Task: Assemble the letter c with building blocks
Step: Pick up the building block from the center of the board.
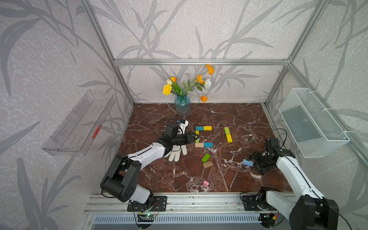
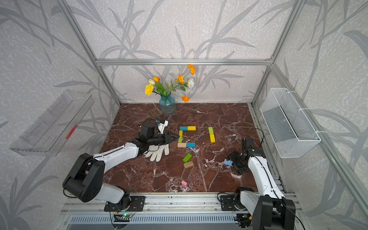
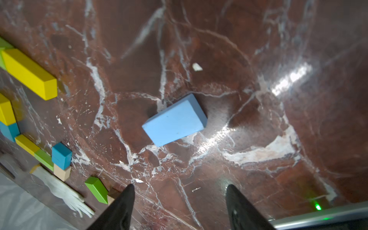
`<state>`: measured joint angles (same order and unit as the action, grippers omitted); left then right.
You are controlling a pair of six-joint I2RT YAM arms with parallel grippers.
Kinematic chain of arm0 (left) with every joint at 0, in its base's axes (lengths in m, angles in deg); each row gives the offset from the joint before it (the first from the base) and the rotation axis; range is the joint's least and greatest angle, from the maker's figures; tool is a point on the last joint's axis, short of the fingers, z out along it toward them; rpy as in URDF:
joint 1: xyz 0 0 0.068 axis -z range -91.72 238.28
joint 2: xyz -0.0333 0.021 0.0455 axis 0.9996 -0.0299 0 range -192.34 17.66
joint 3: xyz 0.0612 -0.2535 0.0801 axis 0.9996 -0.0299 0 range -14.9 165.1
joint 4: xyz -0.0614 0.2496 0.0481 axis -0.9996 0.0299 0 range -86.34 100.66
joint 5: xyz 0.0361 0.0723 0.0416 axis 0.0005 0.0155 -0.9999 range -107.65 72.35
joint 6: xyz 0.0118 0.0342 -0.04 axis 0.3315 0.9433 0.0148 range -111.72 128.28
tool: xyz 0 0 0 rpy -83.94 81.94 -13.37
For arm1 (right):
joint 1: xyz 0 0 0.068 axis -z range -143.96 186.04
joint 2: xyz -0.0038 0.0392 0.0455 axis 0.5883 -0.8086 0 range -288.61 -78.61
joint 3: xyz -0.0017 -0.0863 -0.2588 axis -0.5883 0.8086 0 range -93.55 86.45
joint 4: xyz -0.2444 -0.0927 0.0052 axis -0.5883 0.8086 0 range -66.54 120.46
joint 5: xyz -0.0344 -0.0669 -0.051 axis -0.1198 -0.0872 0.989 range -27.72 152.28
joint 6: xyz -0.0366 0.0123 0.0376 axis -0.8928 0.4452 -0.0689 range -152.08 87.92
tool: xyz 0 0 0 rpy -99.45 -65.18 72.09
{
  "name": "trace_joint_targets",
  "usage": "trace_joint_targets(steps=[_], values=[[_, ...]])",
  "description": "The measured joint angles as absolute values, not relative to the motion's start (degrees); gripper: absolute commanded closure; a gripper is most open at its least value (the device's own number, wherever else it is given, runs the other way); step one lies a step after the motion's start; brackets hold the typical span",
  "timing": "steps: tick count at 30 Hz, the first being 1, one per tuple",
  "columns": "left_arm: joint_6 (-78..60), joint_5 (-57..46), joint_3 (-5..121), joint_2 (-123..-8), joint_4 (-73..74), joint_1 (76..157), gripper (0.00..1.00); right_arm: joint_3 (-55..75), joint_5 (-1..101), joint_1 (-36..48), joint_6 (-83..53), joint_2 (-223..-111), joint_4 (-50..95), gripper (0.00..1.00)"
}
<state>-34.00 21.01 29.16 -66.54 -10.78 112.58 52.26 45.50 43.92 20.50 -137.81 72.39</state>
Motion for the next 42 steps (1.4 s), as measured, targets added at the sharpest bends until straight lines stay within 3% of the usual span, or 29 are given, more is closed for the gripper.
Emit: trace_joint_targets(steps=[10,24,36,42], values=[[-34.0,21.4,28.7,-65.9,-11.9,112.3,0.52,57.0,46.2,43.9,32.4,-137.0,65.7,0.27],[-35.2,22.5,28.5,-65.9,-13.1,111.8,0.52,58.5,47.5,43.9,38.7,-142.5,58.0,0.28],[-35.9,23.0,28.5,-66.1,-13.6,111.8,0.52,56.9,48.2,43.9,39.2,-146.6,54.8,0.38],[-35.9,23.0,28.5,-66.1,-13.7,111.8,0.52,55.6,48.4,43.9,37.9,-149.7,52.5,0.51]])
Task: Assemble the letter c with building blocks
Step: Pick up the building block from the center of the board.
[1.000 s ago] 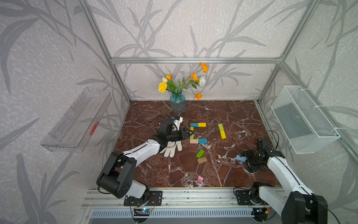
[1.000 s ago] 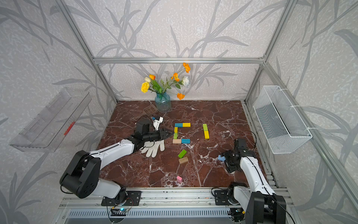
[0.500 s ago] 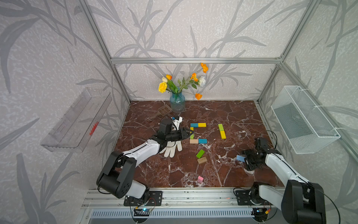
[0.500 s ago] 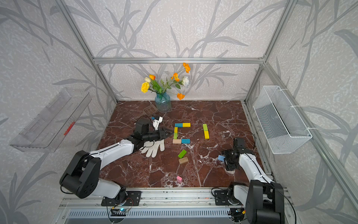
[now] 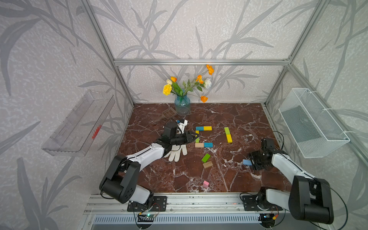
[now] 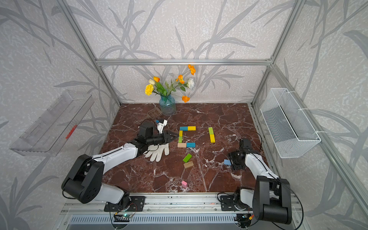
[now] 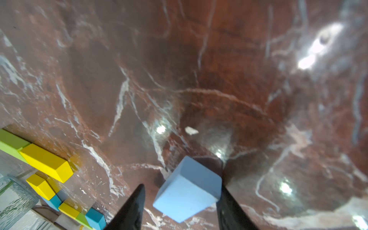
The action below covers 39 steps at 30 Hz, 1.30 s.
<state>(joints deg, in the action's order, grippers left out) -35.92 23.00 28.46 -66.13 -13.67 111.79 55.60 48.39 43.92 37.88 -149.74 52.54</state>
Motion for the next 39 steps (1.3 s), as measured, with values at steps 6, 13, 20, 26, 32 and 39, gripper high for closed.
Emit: trace_joint_targets(steps=[6,13,20,26,32,39], values=[[-36.3,23.0,28.5,-66.7,-13.7,111.8,0.53,53.8,49.3,43.0,36.7,-152.4,51.9,0.53],[-36.4,23.0,28.5,-66.8,-13.9,111.8,0.53,50.3,52.3,40.8,34.4,-156.6,53.5,0.58],[-36.4,23.0,28.4,-66.8,-14.0,111.8,0.53,48.8,54.0,39.7,33.6,-158.2,54.8,0.62],[-36.4,23.0,28.4,-66.8,-14.0,111.8,0.53,47.1,55.3,39.0,32.3,-160.1,56.6,0.73],[-36.4,23.0,28.4,-66.8,-14.0,111.7,0.53,45.4,55.8,39.0,31.7,-161.1,58.5,0.77],[-36.4,23.1,28.4,-66.8,-14.4,111.6,0.53,37.2,55.8,39.0,31.7,-162.5,61.9,0.78]])
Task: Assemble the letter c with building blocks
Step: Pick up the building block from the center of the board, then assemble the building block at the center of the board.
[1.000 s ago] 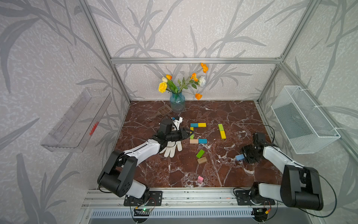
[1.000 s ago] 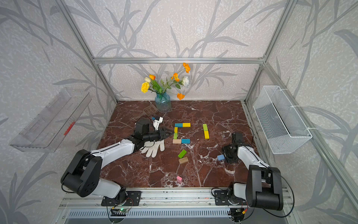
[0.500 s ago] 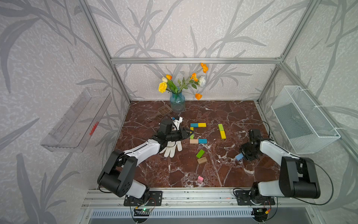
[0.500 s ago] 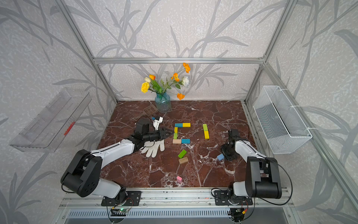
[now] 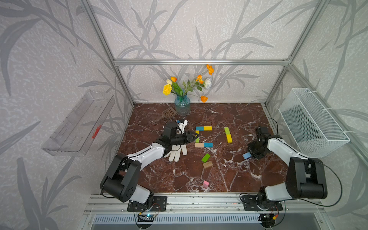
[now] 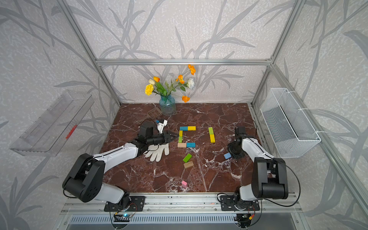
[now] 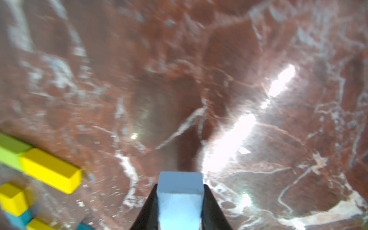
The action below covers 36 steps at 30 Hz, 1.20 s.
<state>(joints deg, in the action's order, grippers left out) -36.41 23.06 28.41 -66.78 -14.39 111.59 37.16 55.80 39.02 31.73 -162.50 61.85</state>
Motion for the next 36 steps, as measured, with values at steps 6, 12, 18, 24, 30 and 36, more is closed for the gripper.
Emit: trace_joint_targets(steps=[6,12,18,24,30,36], values=[[-36.4,23.3,28.1,-66.8,-15.1,111.4,0.53,31.2,55.3,39.0,33.2,-166.4,62.1,0.78],[-36.5,23.9,28.0,-66.8,-15.2,111.4,0.53,24.2,54.9,38.0,35.9,-172.6,62.4,0.78],[-36.8,24.4,28.0,-66.8,-15.3,111.1,0.53,16.2,54.7,35.8,39.2,-179.6,62.1,0.78],[-37.0,24.7,28.0,-67.0,-15.9,111.1,0.53,8.7,54.8,33.8,42.3,-187.6,61.9,0.77],[-37.4,25.1,28.0,-67.4,-16.4,111.1,0.53,1.9,54.8,32.7,44.3,-193.1,61.9,0.78],[-37.9,25.6,28.0,-67.9,-16.6,111.0,0.53,-2.2,54.9,32.6,45.7,-196.1,62.5,0.77]])
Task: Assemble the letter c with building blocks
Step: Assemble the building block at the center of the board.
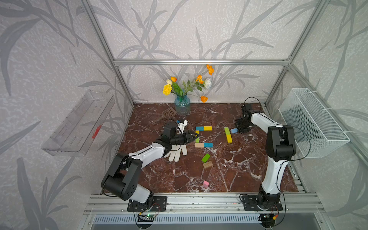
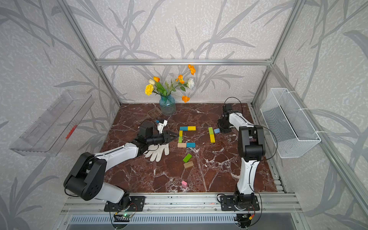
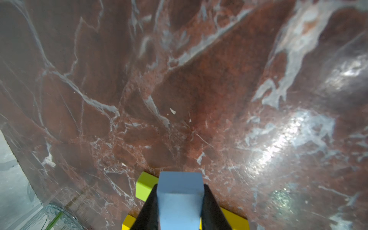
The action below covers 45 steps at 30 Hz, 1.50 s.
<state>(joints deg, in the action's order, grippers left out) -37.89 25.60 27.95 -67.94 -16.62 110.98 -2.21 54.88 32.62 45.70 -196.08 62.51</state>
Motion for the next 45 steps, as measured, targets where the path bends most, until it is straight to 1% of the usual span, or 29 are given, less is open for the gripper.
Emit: trace_joint_targets(steps=[13,27,45], values=[[-38.1,25.9,28.0,-68.0,-17.0,110.7,0.53,-13.3,55.3,32.6,46.3,-202.5,64.3,0.77],[-38.3,26.0,28.0,-68.6,-17.1,110.7,0.53,-19.3,55.2,31.7,48.1,-207.2,65.7,0.77],[-38.3,26.0,28.0,-68.6,-17.5,110.6,0.53,-25.3,55.4,28.3,50.0,-211.2,66.9,0.77]])
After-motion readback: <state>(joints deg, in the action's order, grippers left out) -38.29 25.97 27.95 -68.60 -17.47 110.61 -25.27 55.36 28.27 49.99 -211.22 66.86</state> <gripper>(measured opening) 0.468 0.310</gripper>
